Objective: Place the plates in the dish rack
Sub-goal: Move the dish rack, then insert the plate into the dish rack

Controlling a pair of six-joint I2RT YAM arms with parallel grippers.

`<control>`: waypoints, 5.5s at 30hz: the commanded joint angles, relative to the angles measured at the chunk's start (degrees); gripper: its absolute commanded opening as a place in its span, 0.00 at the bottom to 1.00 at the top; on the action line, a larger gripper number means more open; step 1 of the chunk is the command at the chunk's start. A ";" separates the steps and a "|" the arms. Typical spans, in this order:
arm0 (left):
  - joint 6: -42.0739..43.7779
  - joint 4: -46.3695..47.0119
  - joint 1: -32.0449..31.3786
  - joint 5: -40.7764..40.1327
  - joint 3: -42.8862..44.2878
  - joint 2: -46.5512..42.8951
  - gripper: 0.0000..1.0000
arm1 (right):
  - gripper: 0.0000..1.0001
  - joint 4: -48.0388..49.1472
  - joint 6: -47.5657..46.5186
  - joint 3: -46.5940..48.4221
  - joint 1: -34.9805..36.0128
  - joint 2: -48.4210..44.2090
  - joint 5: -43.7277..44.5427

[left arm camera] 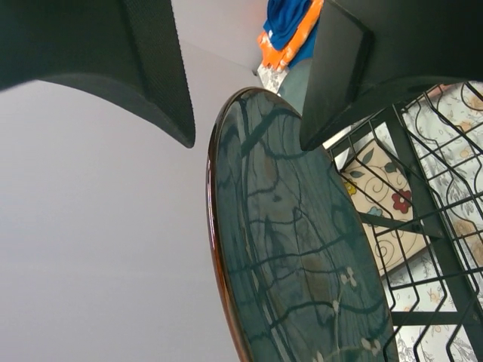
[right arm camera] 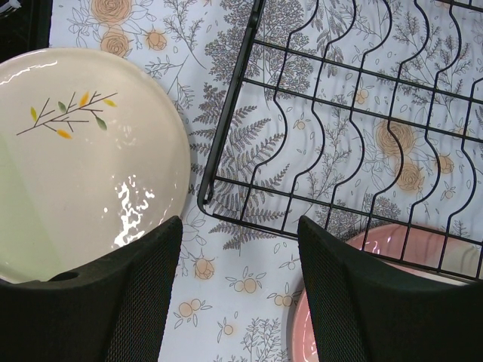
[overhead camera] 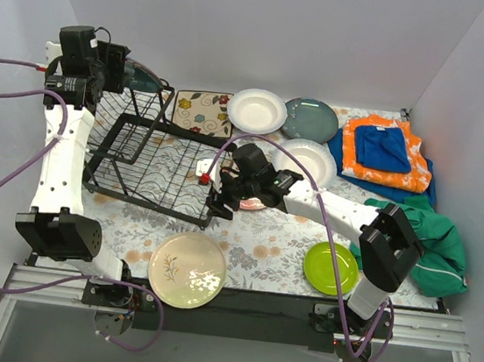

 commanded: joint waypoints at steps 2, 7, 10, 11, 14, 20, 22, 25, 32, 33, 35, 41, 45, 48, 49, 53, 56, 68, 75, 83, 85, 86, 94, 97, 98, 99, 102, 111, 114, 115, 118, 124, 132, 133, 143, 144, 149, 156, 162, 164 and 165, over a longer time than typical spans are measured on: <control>-23.51 0.38 1.03 -0.37 1.62 -0.37 0.49 | 0.68 0.75 0.02 -0.48 -0.63 -2.88 -1.19; -22.90 0.82 1.29 -0.02 2.15 0.08 0.32 | 0.68 0.75 0.02 -0.57 -0.98 -2.79 -1.19; -22.72 1.08 1.47 -0.10 1.54 -0.53 0.18 | 0.68 0.84 0.02 -0.40 -0.98 -2.70 -1.28; -22.81 1.61 1.47 -0.10 1.36 -0.80 0.14 | 0.68 0.75 0.02 -0.40 -0.89 -2.61 -1.36; -22.81 2.84 1.91 0.16 0.92 -1.42 0.00 | 0.68 0.75 0.02 -0.31 -0.98 -2.53 -1.45; -22.90 4.51 2.17 0.69 3.03 -0.89 0.00 | 0.68 0.75 0.11 -0.57 -1.07 -2.61 -1.45; -22.90 4.69 2.17 1.04 3.99 -0.54 0.00 | 0.68 0.75 0.20 -0.75 -1.07 -2.61 -1.37; -22.99 4.60 2.17 1.83 6.10 0.34 0.00 | 0.68 0.84 0.20 -0.75 -1.07 -2.61 -1.37; -23.07 4.96 2.17 2.97 9.53 0.78 0.00 | 0.68 1.01 0.20 -0.75 -1.07 -2.61 -1.45; -23.07 4.95 2.17 3.06 9.88 0.69 0.00 | 0.68 1.01 0.20 -0.75 -1.07 -2.53 -1.45; -22.81 5.04 2.26 2.97 9.80 0.52 0.00 | 0.68 0.93 0.28 -0.75 -1.07 -2.52 -1.54; -22.11 5.83 2.52 3.15 9.80 0.08 0.00 | 0.68 1.10 0.37 -0.84 -0.98 -2.35 -1.54; -22.28 7.24 2.87 3.76 9.97 -0.19 0.00 | 0.68 1.10 0.37 -1.01 -1.07 -2.44 -1.45; -22.63 8.20 2.96 4.46 10.50 -0.36 0.00 | 0.68 1.10 0.37 -1.01 -1.15 -2.44 -1.45; -22.72 8.12 3.05 4.55 10.68 -0.28 0.00 | 0.68 1.19 0.37 -1.01 -1.07 -2.44 -1.54; -23.42 7.77 3.05 4.82 11.38 -0.27 0.00 | 0.68 1.19 0.37 -0.84 -1.07 -2.35 -1.54; -23.86 8.12 3.05 4.82 11.47 -0.89 0.00 | 0.68 1.10 0.46 -0.93 -1.15 -2.26 -1.54; -23.43 7.86 2.96 6.58 16.12 0.16 0.00 | 0.68 1.19 0.46 -0.57 -1.07 -1.91 -1.45; -23.69 6.89 3.05 5.87 16.30 -0.71 0.00 | 0.68 1.10 0.55 -0.75 -1.07 -1.91 -1.37; -24.13 6.19 2.96 5.70 16.74 -1.94 0.00 | 0.68 1.10 0.46 -0.57 -1.15 -1.73 -1.37; -24.13 5.66 3.05 5.61 16.66 -2.47 0.00 | 0.68 1.10 0.46 -0.57 -1.15 -1.65 -1.37; -24.13 5.48 2.96 5.61 16.65 -2.73 0.00 | 0.68 1.10 0.46 -0.66 -1.15 -1.65 -1.37; -24.39 5.13 3.05 3.85 14.63 -5.11 0.00 | 0.68 1.01 0.46 -0.66 -1.15 -1.56 -1.37; -24.39 4.25 3.05 3.68 14.90 -5.37 0.00 | 0.68 1.10 0.46 -0.84 -1.15 -1.65 -1.37; -24.39 3.73 3.05 3.59 14.72 -5.63 0.00 | 0.68 1.10 0.46 -0.84 -1.15 -1.56 -1.37; -24.48 3.55 2.96 3.50 14.46 -5.90 0.00 | 0.68 1.10 0.46 -0.75 -1.15 -1.56 -1.37; -24.74 3.46 3.05 3.06 12.62 -7.30 0.00 | 0.68 1.19 0.46 -0.84 -1.15 -1.56 -1.37; -24.74 2.32 2.96 2.01 10.42 -9.68 0.00 | 0.68 1.19 0.37 -0.75 -1.07 -1.47 -1.45; -24.74 2.23 3.05 1.83 9.10 -10.20 0.00 | 0.68 1.10 0.37 -0.57 -1.15 -1.38 -1.45; -24.83 2.32 3.05 2.00 8.83 -10.38 0.00 | 0.68 1.10 0.37 -0.66 -1.15 -1.38 -1.45; -24.74 2.41 3.05 2.18 8.57 -9.94 0.00 | 0.68 1.10 0.37 -0.75 -1.07 -1.47 -1.37; -24.39 2.67 3.14 2.88 8.66 -8.63 0.00 | 0.68 1.19 0.29 -1.01 -1.07 -1.47 -1.10; -24.04 1.62 3.14 3.85 8.66 -7.22 0.00 | 0.68 1.19 0.37 -0.75 -1.07 -1.12 -0.93; -24.13 1.61 3.05 3.68 8.31 -7.39 0.00 | 0.68 1.10 0.37 -0.66 -1.15 -1.03 -1.01; -23.86 2.67 3.14 4.11 5.76 -7.31 0.00 | 0.68 1.10 0.55 -0.40 -1.15 -0.50 -0.93; -23.86 2.76 3.14 4.29 5.76 -7.13 0.00 | 0.68 1.19 0.55 -0.40 -1.07 -0.59 -0.93; -23.51 3.20 3.05 4.64 6.19 -5.82 0.00 | 0.68 1.19 0.64 -0.66 -1.15 -0.59 -0.75; -22.99 3.46 3.05 4.82 6.98 -4.32 0.00 | 0.68 1.19 0.55 -0.66 -1.15 -0.50 -0.66; -22.46 3.20 3.05 4.82 8.12 -3.53 0.00 | 0.68 1.19 0.64 -0.66 -1.15 -0.24 -0.84; -22.02 2.84 3.05 4.82 8.65 -3.09 0.00 | 0.68 1.28 0.64 -0.49 -1.15 -0.24 -0.84; -21.93 2.76 3.05 4.82 9.00 -3.00 0.00 | 0.68 1.28 0.64 -0.57 -1.15 -0.15 -0.84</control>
